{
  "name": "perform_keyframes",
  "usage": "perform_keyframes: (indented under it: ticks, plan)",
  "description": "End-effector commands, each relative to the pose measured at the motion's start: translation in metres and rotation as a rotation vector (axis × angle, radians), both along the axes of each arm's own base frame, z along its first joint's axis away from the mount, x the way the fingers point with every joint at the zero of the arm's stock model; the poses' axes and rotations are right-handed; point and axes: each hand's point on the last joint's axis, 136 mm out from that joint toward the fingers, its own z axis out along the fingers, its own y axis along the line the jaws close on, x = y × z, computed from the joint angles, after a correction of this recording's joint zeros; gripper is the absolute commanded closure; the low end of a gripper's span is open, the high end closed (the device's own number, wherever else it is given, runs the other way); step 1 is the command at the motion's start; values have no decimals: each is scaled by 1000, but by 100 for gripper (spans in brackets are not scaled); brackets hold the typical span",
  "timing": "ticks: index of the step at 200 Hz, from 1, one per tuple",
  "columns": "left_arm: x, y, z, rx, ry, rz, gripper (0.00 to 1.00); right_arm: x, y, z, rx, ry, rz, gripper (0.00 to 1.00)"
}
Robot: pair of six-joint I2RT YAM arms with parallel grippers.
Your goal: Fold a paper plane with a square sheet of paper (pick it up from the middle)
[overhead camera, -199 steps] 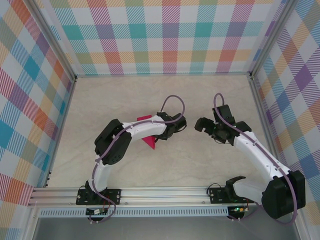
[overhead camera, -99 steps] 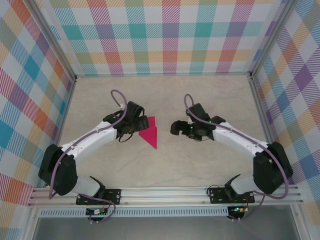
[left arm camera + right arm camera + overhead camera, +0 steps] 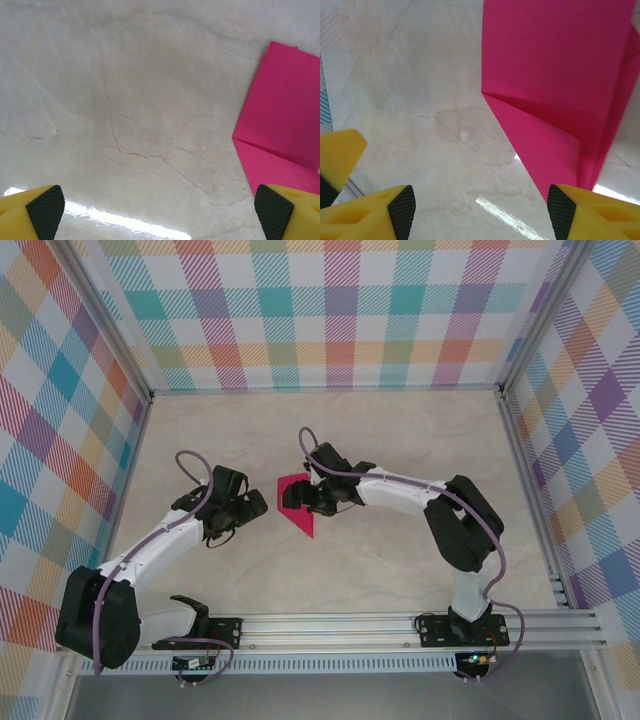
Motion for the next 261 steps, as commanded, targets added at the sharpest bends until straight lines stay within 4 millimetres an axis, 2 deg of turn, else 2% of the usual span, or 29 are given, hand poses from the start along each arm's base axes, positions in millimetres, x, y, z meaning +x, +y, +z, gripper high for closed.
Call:
perform_keyframes:
  ticks: [1, 23, 63, 95, 120, 137, 164, 187, 208, 261]
  plan:
    - [1, -5, 2, -57, -22, 0, 0, 4, 17, -6, 43, 53, 14, 27]
    - [0, -3, -1, -61, -19, 4, 0, 7, 15, -23, -4, 67, 5, 28]
    - [1, -4, -3, -66, -13, -7, 0, -1, -12, -48, -154, 55, 41, 27]
    - [3, -11, -2, -90, -17, -34, 0, -26, -37, -62, -245, 39, 204, 26]
    - [4, -20, 0, -132, -27, -64, 0, -47, -69, -68, -319, 13, 340, 26]
    - [5, -26, 1, -166, -36, -81, 0, -52, -76, -56, -291, -27, 384, 26]
    - [7, -40, 4, -243, -51, -109, 0, -45, -51, -14, -111, -118, 347, 26]
    - [7, -47, 7, -301, -66, -103, 0, -32, -48, 7, -63, -169, 220, 27]
    - [3, -49, 7, -322, -58, -103, 0, -29, -52, 6, -54, -155, 142, 27]
    - [1, -66, 9, -400, -70, -138, 0, -31, -58, -17, -86, -95, 105, 29]
